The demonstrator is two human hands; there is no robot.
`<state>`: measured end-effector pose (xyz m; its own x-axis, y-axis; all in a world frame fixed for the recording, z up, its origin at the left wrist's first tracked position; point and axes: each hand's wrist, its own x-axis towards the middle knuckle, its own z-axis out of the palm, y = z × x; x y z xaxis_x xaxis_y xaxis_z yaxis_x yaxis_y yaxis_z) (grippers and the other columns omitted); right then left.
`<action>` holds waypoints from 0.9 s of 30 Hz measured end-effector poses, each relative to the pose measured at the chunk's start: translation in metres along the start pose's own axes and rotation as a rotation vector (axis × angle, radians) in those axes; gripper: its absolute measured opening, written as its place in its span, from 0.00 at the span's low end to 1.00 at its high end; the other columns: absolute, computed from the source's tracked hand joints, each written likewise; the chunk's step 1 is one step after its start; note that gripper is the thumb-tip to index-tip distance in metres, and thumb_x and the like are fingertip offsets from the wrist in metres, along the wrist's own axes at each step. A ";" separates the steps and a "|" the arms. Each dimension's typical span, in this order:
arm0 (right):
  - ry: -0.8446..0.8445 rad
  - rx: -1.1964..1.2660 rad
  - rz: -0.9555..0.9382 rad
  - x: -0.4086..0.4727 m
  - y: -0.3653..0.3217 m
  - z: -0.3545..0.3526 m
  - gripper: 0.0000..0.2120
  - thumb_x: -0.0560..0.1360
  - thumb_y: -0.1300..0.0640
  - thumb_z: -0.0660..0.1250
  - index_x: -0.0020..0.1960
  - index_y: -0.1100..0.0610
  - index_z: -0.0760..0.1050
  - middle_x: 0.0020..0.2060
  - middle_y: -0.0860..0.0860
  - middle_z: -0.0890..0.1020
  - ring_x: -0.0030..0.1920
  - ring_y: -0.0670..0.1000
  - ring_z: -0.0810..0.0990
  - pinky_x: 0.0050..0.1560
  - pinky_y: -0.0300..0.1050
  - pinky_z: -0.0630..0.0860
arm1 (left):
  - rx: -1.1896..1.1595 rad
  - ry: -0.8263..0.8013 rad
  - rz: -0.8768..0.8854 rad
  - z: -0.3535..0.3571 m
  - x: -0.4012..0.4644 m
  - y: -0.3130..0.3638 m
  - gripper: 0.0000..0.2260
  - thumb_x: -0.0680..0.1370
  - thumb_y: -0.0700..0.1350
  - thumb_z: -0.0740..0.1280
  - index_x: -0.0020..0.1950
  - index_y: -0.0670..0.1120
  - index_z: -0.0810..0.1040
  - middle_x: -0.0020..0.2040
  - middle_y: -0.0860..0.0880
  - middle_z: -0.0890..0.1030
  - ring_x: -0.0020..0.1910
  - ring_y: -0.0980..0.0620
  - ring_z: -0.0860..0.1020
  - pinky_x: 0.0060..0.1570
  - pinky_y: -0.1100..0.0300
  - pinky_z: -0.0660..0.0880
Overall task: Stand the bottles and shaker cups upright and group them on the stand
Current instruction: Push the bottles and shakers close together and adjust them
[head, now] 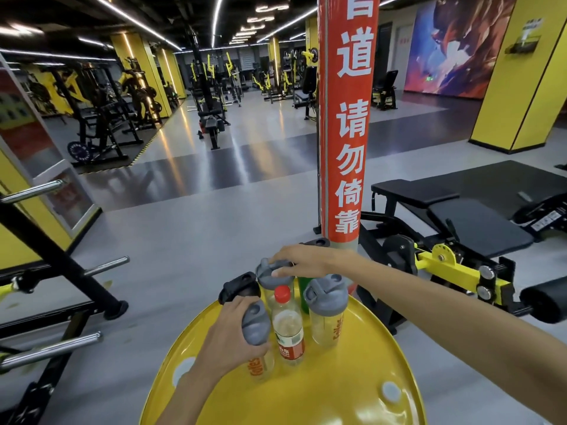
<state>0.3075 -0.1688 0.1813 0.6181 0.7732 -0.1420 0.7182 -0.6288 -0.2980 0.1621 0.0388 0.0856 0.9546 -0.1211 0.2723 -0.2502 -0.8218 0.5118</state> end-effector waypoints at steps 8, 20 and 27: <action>0.126 0.041 -0.083 -0.033 0.005 0.007 0.23 0.80 0.42 0.63 0.71 0.52 0.71 0.63 0.50 0.77 0.60 0.49 0.76 0.61 0.46 0.74 | -0.002 0.012 -0.028 0.001 -0.002 0.002 0.34 0.61 0.58 0.76 0.66 0.59 0.70 0.60 0.64 0.71 0.57 0.59 0.71 0.50 0.58 0.78; -0.095 -0.238 -0.017 -0.059 0.031 0.040 0.46 0.64 0.44 0.79 0.76 0.44 0.61 0.72 0.44 0.67 0.71 0.49 0.66 0.69 0.45 0.65 | 0.020 0.019 -0.021 0.003 -0.003 -0.003 0.34 0.62 0.57 0.76 0.66 0.58 0.69 0.59 0.62 0.70 0.56 0.59 0.69 0.48 0.58 0.77; -0.020 -0.292 -0.019 -0.060 0.037 0.033 0.40 0.61 0.47 0.79 0.71 0.47 0.69 0.66 0.44 0.72 0.64 0.49 0.66 0.64 0.46 0.71 | 0.030 0.034 -0.019 0.004 -0.003 -0.003 0.34 0.63 0.59 0.75 0.67 0.58 0.68 0.60 0.63 0.70 0.58 0.60 0.69 0.50 0.61 0.77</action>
<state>0.2867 -0.2354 0.1479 0.5996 0.7846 -0.1580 0.7928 -0.6092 -0.0166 0.1601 0.0393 0.0803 0.9528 -0.0870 0.2908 -0.2271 -0.8400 0.4928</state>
